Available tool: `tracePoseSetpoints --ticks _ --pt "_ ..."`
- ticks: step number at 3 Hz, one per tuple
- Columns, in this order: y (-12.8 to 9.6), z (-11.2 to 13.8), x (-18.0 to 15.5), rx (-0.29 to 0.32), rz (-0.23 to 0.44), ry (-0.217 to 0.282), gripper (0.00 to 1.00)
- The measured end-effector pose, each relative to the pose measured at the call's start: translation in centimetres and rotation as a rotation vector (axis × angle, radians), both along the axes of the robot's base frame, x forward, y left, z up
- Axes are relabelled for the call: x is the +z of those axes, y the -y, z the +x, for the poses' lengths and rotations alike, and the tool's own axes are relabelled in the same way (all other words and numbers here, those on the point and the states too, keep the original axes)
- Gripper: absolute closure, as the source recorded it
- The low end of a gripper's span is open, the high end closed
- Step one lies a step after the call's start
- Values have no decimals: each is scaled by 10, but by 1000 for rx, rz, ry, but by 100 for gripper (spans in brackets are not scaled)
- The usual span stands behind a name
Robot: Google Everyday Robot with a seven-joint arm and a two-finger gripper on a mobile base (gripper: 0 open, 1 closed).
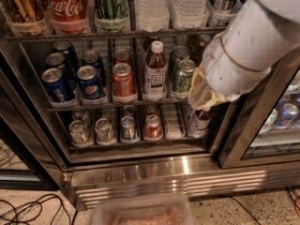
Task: Pick pepsi can from middle shelf of fridge
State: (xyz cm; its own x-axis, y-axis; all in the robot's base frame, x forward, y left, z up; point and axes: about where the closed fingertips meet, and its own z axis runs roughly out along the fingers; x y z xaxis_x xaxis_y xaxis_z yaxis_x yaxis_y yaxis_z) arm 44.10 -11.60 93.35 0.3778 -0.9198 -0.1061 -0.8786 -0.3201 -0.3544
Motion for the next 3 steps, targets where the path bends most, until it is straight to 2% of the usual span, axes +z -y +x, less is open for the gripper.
tracePoseSetpoints --ticks 1,2,3 --pt "-36 -7 -14 175 -34 11 100" --pt "-73 -19 -23 323 -50 19 100" --pt "-73 -19 -23 323 -50 20 100"
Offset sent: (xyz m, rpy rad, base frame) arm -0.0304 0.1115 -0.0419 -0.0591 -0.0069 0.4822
